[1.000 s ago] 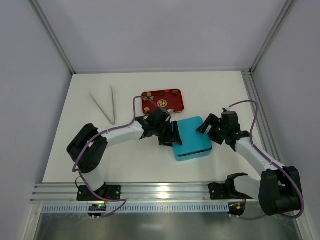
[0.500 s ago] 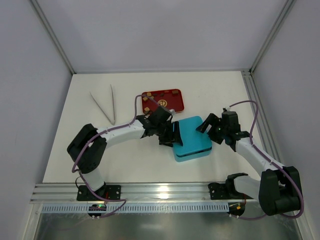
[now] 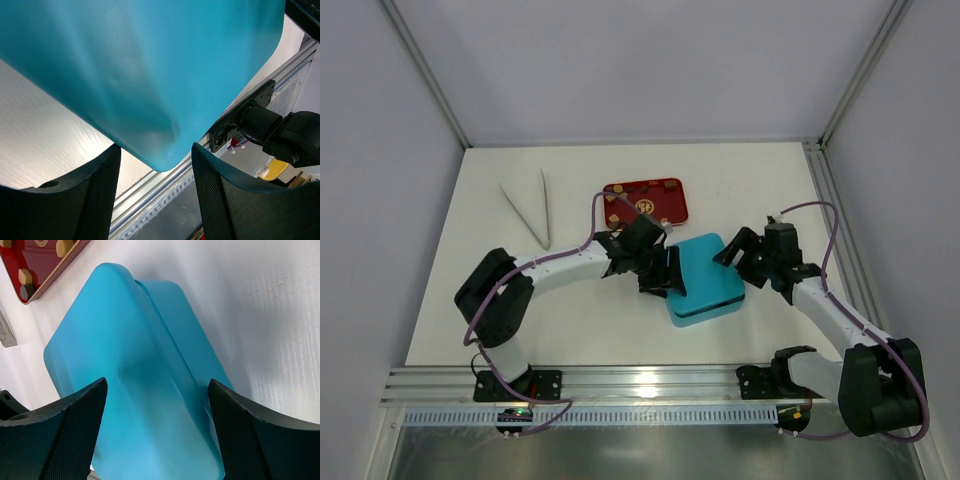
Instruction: Pack the chocolate
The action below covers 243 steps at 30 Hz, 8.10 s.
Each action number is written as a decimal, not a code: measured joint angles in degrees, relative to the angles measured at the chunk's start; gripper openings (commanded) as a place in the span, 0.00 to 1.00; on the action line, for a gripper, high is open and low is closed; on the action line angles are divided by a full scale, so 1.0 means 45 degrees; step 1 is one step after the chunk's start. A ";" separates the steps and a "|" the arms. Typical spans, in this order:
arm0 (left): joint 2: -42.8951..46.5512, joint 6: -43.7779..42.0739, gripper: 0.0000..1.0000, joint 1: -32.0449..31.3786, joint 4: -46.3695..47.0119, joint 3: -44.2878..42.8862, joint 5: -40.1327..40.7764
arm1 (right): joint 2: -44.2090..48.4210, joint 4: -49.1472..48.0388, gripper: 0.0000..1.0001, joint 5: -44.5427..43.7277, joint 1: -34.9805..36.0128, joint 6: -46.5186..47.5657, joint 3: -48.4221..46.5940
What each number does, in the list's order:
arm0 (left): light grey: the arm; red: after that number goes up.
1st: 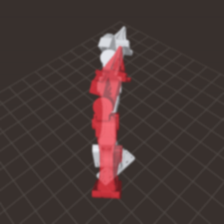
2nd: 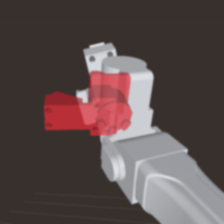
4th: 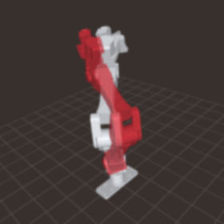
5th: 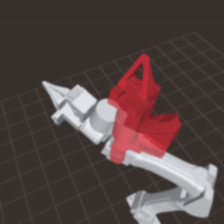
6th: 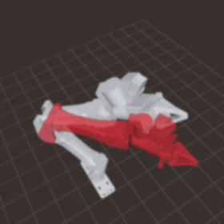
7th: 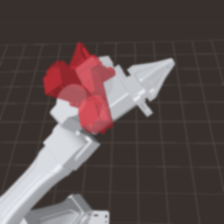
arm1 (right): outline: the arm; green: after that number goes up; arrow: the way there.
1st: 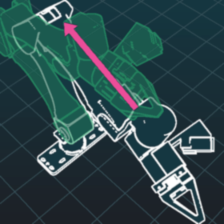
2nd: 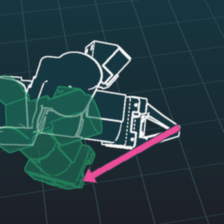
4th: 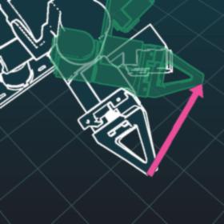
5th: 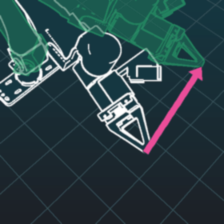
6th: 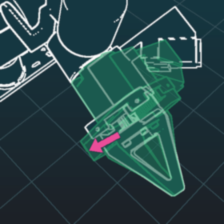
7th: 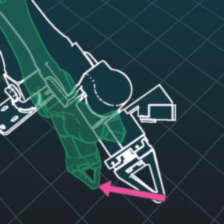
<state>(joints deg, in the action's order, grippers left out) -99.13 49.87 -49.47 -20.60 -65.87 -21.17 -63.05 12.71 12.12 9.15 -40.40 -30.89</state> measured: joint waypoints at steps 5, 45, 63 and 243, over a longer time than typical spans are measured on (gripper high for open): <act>0.0000 0.0000 0.57 -0.0097 0.0000 0.0000 -0.0141 | 0.0097 0.0253 0.82 -0.0102 0.0005 0.0165 0.0000; 0.1904 -0.1491 0.61 0.1020 -0.1049 -0.0238 -0.0835 | 0.0928 0.2492 1.00 -0.1579 -0.0418 0.0631 -0.0597; -0.3177 -0.6154 0.61 0.3016 -0.2225 -0.7257 -0.0928 | 0.5552 0.4988 1.00 -0.1030 -0.0758 -0.0447 0.0306; -0.2769 -0.8233 0.50 0.1622 -0.2327 -0.3143 -0.2778 | 0.6290 0.3143 0.89 -0.0039 0.1030 -0.2409 0.3347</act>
<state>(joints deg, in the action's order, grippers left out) -111.59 12.82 -42.17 -31.07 -80.01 -33.67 -34.74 26.85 11.94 13.78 -51.24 -15.84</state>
